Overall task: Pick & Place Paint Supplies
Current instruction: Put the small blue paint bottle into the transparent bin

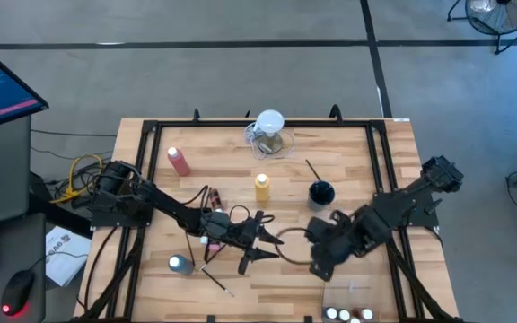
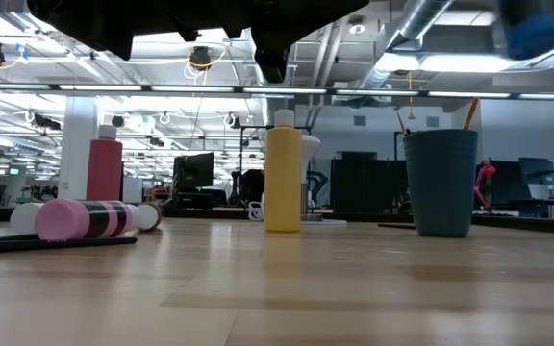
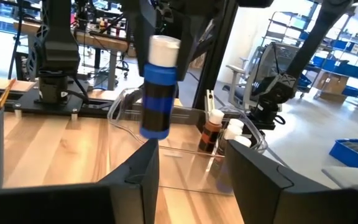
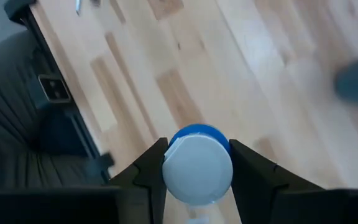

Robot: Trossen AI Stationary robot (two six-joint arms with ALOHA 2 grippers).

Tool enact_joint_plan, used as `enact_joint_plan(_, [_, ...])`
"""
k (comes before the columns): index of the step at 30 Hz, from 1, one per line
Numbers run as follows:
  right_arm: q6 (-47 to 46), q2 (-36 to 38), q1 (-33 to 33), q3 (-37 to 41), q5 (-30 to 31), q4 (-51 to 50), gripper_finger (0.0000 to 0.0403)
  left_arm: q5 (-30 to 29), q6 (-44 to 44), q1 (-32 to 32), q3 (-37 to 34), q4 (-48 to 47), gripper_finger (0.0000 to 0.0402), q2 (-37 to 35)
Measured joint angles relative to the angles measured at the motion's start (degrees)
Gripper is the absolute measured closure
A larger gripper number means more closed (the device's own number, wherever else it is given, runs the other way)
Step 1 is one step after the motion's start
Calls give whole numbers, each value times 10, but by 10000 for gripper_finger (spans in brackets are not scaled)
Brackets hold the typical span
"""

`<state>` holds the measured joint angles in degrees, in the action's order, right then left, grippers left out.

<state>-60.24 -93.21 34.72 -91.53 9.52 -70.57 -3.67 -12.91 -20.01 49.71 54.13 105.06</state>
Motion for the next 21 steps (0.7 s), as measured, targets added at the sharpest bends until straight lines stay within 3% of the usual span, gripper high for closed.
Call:
enact_joint_plan(8, [-197,0,112,0,14,-75,275,5,0,0,0,0,259,0])
enact_joint_plan(13, [-309,1,183,1,90,-84,275,5,0,-1,0,0,261,0])
enact_joint_plan(16, [-352,1,217,14,130,-84,275,5,0,-1,0,0,261,0])
enact_joint_plan(21, [-391,1,248,60,141,-39,275,5,1,-1,0,0,261,0])
